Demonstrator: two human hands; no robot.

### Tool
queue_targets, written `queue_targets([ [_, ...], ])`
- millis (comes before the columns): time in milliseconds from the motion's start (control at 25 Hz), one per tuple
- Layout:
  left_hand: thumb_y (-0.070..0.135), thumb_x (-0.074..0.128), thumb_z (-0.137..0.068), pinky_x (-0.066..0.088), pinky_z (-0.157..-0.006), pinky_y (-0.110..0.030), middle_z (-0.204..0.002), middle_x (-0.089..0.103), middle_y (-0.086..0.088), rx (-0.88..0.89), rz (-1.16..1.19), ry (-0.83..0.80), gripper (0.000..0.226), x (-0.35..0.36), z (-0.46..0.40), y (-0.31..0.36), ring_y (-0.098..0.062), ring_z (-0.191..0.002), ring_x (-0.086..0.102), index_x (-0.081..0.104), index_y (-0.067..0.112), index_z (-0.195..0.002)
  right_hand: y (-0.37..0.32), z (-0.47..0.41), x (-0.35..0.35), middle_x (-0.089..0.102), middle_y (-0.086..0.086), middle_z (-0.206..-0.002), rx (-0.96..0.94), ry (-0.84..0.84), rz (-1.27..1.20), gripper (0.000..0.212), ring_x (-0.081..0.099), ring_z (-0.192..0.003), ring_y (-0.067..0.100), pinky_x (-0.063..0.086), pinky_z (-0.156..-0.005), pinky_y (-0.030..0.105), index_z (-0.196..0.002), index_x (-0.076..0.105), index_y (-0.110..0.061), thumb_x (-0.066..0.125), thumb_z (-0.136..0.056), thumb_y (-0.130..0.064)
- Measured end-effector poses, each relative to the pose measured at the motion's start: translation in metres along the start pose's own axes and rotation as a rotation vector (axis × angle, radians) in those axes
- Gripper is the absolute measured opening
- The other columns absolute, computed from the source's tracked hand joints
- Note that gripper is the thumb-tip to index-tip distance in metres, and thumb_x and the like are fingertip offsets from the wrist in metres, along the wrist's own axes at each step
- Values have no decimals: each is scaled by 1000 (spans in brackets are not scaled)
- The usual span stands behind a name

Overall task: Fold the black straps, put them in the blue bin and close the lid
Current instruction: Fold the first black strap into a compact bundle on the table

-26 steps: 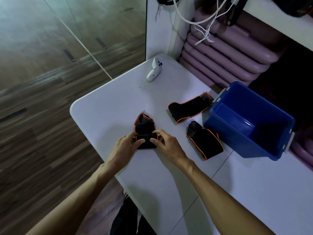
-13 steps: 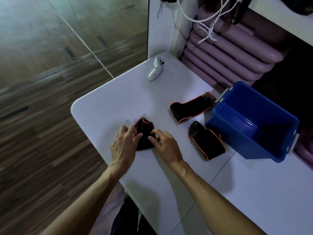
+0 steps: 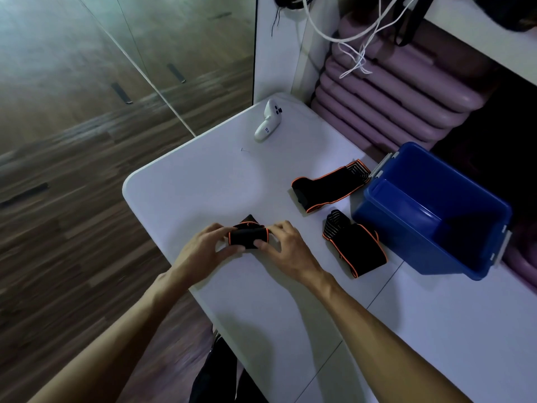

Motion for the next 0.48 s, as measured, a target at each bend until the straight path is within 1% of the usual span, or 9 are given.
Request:
queue_targets([
  [40, 68, 61, -73, 50, -74, -31, -97, 64, 13, -42, 62, -11, 54, -2, -4, -4, -7, -87, 62, 62, 31, -112, 0, -2, -3, 55, 0, -117, 19, -2, -68, 44, 52, -107, 18, 47, -88, 31, -123, 60, -17, 59, -92, -48],
  [120, 49, 79, -68, 50, -73, -27, -91, 68, 13, -128, 185, -33, 50, -5, -11, -11, -4, -83, 65, 58, 26, -107, -1, -4, -4, 63, 0, -108, 59, -34, -177, 33, 58, -96, 15, 45, -80, 25, -111, 63, -16, 67, -88, -39],
  [200, 40, 84, -67, 49, -75, -26, -96, 67, 8, -160, 193, -149, 63, 0, -17, -10, -7, -83, 66, 51, 26, -119, 1, 0, -2, 66, -3, -102, 96, -56, -259, 31, 61, -88, 10, 45, -72, 20, -107, 60, -18, 73, -84, -34],
  [240, 42, 83, -67, 51, -78, -28, -100, 65, 5, -152, 170, -218, 67, 4, -18, -7, -9, -83, 66, 51, 28, -124, 1, 2, -2, 65, -4, -104, 99, -46, -289, 34, 61, -87, 10, 46, -71, 18, -108, 57, -20, 75, -82, -32],
  [280, 48, 82, -63, 52, -82, -31, -105, 62, 2, -130, 143, -261, 67, 5, -20, -3, -11, -85, 65, 55, 29, -123, 1, 4, -2, 64, -5, -108, 94, -26, -310, 39, 62, -87, 10, 47, -71, 17, -112, 54, -22, 76, -81, -30],
  [320, 52, 80, -58, 53, -85, -33, -109, 59, 1, -105, 134, -269, 66, 5, -22, 1, -13, -87, 64, 58, 33, -118, -1, 8, -3, 62, -5, -113, 85, -7, -331, 47, 62, -89, 11, 48, -71, 17, -119, 50, -23, 77, -80, -26],
  [360, 49, 79, -56, 53, -86, -35, -111, 57, 1, -91, 139, -263, 60, 4, -22, 6, -13, -90, 63, 57, 40, -111, -2, 12, -4, 59, -7, -117, 81, 9, -354, 58, 62, -92, 12, 50, -73, 17, -128, 44, -25, 77, -80, -23],
  [400, 39, 82, -57, 53, -85, -37, -113, 57, 2, -69, 161, -258, 56, 5, -23, 14, -13, -91, 63, 54, 45, -105, -1, 18, -6, 56, -9, -121, 85, 22, -371, 71, 62, -96, 10, 52, -77, 18, -139, 37, -26, 77, -80, -22],
  [480, 15, 83, -63, 55, -79, -40, -112, 60, 7, -5, 208, -245, 57, 17, -21, 37, -13, -94, 61, 53, 42, -104, 7, 33, -16, 50, -12, -125, 103, 74, -393, 87, 58, -105, 6, 53, -84, 22, -151, 27, -26, 76, -79, -24],
])
Point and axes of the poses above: each hand's wrist, its own z-axis away from the middle knuckle, its own x-axis out of the palm, y = z × x, the point moved 10 cm from there along -z, towards the middle knuckle
